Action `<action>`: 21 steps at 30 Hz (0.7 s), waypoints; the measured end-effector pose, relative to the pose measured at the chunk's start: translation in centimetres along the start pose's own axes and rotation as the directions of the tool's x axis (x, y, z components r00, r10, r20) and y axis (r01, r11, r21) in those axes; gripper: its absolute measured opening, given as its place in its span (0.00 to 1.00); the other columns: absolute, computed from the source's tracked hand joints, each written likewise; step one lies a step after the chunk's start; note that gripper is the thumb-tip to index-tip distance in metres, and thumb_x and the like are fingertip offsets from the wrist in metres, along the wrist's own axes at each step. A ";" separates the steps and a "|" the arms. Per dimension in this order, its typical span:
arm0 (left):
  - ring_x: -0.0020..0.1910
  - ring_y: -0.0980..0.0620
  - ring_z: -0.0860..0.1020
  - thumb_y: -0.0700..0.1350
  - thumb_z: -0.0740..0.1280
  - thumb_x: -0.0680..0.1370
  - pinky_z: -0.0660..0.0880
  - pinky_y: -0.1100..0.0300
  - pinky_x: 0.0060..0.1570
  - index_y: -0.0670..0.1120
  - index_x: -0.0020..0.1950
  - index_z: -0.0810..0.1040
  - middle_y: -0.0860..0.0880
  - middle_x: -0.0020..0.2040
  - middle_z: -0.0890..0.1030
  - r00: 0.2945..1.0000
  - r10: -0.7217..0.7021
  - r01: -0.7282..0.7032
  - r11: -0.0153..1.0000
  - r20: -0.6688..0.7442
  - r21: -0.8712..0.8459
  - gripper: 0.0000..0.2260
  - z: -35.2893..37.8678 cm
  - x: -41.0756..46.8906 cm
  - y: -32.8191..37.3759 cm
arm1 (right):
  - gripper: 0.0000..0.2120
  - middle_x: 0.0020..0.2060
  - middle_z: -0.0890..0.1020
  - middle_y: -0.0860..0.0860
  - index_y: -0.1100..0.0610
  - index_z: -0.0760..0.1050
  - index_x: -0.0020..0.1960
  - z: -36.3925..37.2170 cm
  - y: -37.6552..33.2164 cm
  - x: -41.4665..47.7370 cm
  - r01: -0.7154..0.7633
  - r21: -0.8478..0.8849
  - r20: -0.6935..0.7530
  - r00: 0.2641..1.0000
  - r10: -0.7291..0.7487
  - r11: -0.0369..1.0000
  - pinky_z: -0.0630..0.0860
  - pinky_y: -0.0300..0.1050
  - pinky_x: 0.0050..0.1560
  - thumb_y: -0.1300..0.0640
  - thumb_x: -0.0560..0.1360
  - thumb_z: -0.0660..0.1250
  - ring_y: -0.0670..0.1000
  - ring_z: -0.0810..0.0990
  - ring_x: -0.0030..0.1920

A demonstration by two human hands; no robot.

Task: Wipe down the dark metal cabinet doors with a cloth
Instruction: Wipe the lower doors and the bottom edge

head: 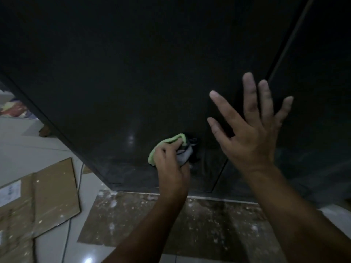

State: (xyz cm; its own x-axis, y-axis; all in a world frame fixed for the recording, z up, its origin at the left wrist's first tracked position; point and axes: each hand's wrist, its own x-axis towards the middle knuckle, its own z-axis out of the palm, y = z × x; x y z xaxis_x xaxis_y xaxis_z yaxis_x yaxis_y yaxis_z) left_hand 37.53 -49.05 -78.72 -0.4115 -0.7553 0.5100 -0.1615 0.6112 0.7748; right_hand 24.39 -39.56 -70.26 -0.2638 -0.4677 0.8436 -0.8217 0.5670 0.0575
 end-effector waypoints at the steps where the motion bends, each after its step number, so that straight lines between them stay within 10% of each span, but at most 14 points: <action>1: 0.57 0.51 0.72 0.37 0.68 0.75 0.72 0.63 0.57 0.39 0.61 0.75 0.43 0.58 0.72 0.997 -0.036 0.036 0.999 -0.065 -0.008 0.14 0.0 0.3 0.0 | 0.25 0.77 0.57 0.54 0.39 0.62 0.76 -0.3 0.3 0.1 -0.010 0.001 0.003 1.000 0.010 1.000 0.45 0.70 0.72 0.43 0.81 0.63 0.55 0.54 0.77; 5: 0.58 0.44 0.72 0.35 0.65 0.75 0.73 0.55 0.57 0.41 0.61 0.71 0.41 0.59 0.69 0.922 -0.245 0.206 0.966 -0.300 -0.157 0.15 0.5 0.8 0.9 | 0.22 0.76 0.62 0.60 0.42 0.66 0.75 -1.3 1.8 0.3 -0.140 0.041 -0.046 0.989 0.142 0.989 0.52 0.79 0.67 0.47 0.82 0.63 0.63 0.55 0.75; 10: 0.57 0.46 0.73 0.31 0.66 0.76 0.73 0.70 0.51 0.45 0.59 0.70 0.41 0.60 0.68 0.880 -0.359 0.280 0.921 -0.311 -0.271 0.15 2.2 0.7 4.0 | 0.22 0.77 0.62 0.59 0.44 0.65 0.76 -1.6 3.7 -0.6 -0.178 0.106 -0.023 0.983 0.181 0.978 0.48 0.78 0.69 0.57 0.84 0.58 0.66 0.54 0.76; 21: 0.59 0.65 0.65 0.33 0.71 0.73 0.68 0.74 0.59 0.46 0.69 0.73 0.49 0.61 0.66 1.000 -0.008 0.009 0.993 0.010 -0.121 0.26 5.5 -2.0 8.5 | 0.35 0.78 0.40 0.37 0.37 0.47 0.79 -1.7 6.0 -5.0 -0.255 0.185 0.213 0.953 0.215 0.949 0.40 0.78 0.70 0.58 0.79 0.57 0.50 0.34 0.78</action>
State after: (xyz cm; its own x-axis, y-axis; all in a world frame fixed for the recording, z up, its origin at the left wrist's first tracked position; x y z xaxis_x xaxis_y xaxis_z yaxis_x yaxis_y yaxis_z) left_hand 32.04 -41.05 -75.26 -0.4191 -0.7576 0.5003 -0.0550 0.5712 0.8190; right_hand 21.66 -32.65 -73.21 -0.5356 -0.4684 0.7026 -0.8060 0.5317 -0.2599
